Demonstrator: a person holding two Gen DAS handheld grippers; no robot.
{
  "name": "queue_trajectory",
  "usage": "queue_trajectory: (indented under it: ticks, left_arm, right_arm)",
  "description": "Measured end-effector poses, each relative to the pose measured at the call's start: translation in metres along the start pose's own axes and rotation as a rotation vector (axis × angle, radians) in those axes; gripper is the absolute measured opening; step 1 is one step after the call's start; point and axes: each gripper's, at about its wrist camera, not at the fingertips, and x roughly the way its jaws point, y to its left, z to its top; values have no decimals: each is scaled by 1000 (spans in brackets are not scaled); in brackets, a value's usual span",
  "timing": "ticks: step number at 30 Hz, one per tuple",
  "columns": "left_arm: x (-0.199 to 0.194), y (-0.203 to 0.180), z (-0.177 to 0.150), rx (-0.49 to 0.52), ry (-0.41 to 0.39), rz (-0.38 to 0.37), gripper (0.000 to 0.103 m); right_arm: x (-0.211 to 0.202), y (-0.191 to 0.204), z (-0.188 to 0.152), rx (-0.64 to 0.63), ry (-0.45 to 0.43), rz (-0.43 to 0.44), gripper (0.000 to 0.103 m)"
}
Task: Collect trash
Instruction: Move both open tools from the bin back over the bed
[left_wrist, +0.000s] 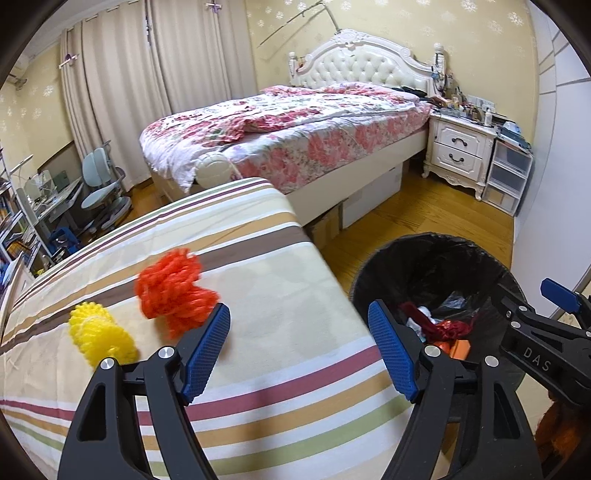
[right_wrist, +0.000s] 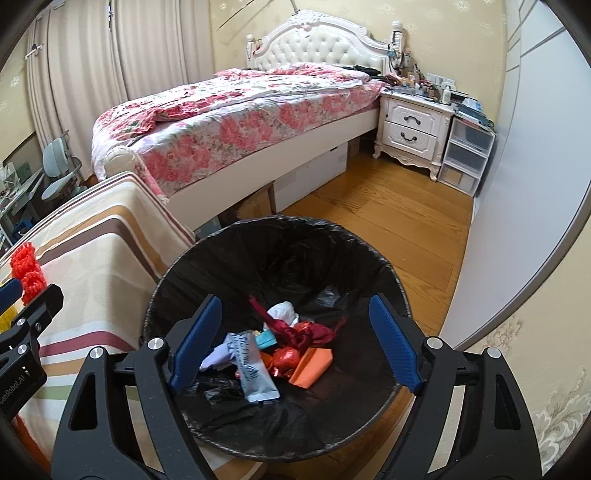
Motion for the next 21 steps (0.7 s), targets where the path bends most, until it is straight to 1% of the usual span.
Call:
queue_trajectory:
  ticks: [5, 9, 21]
  left_arm:
    - [-9, 22, -4, -29, -12, 32, 75]
    - [-14, 39, -7, -52, -17, 60, 76]
    - [-16, 93, -27, -146, 21, 158, 77]
  right_arm:
    - [-7, 17, -1, -21, -4, 29, 84]
    - [-11, 33, -2, -38, -7, 56, 84]
    - [-22, 90, -8, -117, 5, 147, 85]
